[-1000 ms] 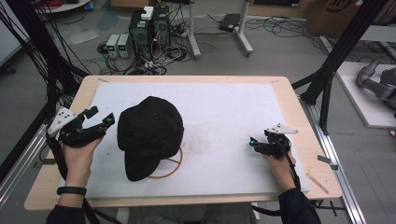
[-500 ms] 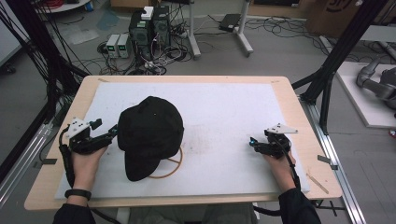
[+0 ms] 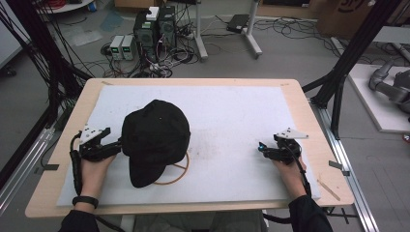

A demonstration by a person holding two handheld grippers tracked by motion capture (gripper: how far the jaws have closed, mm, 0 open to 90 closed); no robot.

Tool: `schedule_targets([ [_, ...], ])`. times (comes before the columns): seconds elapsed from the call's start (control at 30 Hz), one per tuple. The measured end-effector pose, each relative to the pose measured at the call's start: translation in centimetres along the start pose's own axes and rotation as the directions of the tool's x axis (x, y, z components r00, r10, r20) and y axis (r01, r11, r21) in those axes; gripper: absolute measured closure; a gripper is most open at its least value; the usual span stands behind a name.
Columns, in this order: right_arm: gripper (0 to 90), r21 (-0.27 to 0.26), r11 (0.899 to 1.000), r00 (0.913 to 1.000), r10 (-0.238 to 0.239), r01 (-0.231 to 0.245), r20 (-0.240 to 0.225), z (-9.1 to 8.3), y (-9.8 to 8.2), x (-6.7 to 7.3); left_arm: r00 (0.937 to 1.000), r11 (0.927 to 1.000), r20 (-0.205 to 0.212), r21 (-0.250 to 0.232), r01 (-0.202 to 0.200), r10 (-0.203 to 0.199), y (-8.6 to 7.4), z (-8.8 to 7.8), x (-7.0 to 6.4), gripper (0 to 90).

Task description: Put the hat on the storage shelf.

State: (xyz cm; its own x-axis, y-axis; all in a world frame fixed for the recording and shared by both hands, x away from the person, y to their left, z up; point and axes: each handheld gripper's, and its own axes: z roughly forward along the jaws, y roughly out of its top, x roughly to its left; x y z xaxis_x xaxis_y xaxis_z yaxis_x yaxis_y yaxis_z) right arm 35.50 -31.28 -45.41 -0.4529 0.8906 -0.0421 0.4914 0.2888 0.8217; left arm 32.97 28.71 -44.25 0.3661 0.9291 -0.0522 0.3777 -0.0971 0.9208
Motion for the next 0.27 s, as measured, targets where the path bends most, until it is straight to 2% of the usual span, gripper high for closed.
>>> schedule_targets([
  [0.27, 28.9, 0.001, 1.000, 1.0000, 0.001, -0.001, 0.001, 0.00, 0.00, 0.01, 0.9996, 0.9994, -0.004, 0.022, 0.026, -0.026, -0.60, 0.43, 0.34, 28.3],
])
